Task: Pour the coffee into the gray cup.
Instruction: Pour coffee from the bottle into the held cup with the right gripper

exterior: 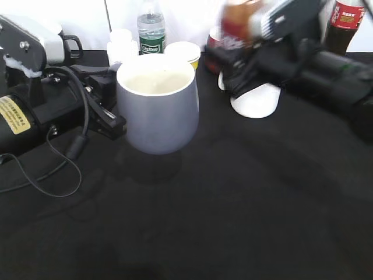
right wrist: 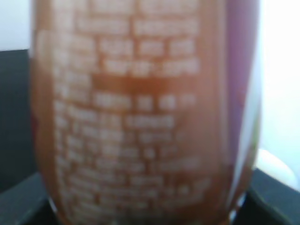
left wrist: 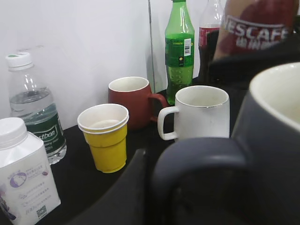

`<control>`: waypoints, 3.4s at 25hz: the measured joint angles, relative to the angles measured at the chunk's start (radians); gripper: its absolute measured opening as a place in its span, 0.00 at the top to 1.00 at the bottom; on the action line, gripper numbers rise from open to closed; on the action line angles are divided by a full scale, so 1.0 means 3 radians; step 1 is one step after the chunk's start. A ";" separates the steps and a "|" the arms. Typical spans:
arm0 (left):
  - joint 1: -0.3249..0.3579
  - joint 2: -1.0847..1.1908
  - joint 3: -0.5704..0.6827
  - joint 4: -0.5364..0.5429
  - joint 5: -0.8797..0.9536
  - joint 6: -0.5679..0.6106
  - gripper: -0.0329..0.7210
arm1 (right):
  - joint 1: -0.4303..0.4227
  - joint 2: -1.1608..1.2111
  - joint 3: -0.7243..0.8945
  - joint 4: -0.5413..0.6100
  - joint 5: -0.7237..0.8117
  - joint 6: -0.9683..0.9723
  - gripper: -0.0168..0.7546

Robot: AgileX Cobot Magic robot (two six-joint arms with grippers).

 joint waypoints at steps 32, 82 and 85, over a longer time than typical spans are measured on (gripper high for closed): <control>0.0000 0.0208 0.0000 0.0061 0.0137 0.0007 0.89 | 0.0074 -0.0003 0.0000 0.0394 -0.0261 -0.4063 0.29; 0.0000 0.0208 0.0000 0.0061 0.0147 0.0013 0.89 | 0.0074 -0.0003 0.0000 0.0402 -0.0288 -0.4389 0.29; 0.0000 0.0208 0.0000 0.0061 0.0149 0.0019 0.89 | 0.0074 -0.0003 0.0000 0.0402 -0.0288 -0.4392 0.29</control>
